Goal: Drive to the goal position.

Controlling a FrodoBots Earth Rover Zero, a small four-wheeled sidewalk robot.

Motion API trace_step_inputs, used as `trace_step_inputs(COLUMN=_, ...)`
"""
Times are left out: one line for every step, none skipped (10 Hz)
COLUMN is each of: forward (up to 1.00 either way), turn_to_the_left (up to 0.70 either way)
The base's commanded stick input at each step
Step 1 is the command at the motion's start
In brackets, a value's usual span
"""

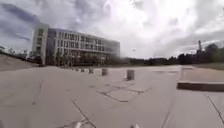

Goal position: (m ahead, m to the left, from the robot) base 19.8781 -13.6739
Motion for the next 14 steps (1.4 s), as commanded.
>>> trace_step_inputs(forward=1.00, turn_to_the_left=-0.40)
trace_step_inputs(forward=1.00, turn_to_the_left=-0.40)
trace_step_inputs(forward=1.00, turn_to_the_left=-0.40)
trace_step_inputs(forward=1.00, turn_to_the_left=-0.40)
trace_step_inputs(forward=1.00, turn_to_the_left=-0.40)
trace_step_inputs(forward=1.00, turn_to_the_left=-0.40)
trace_step_inputs(forward=1.00, turn_to_the_left=-0.40)
trace_step_inputs(forward=1.00, turn_to_the_left=-0.40)
trace_step_inputs(forward=1.00, turn_to_the_left=-0.40)
trace_step_inputs(forward=1.00, turn_to_the_left=-0.40)
trace_step_inputs(forward=1.00, turn_to_the_left=-0.40)
trace_step_inputs(forward=1.00, turn_to_the_left=-0.40)
trace_step_inputs(forward=1.00, turn_to_the_left=-0.08)
trace_step_inputs(forward=1.00, turn_to_the_left=0.01)
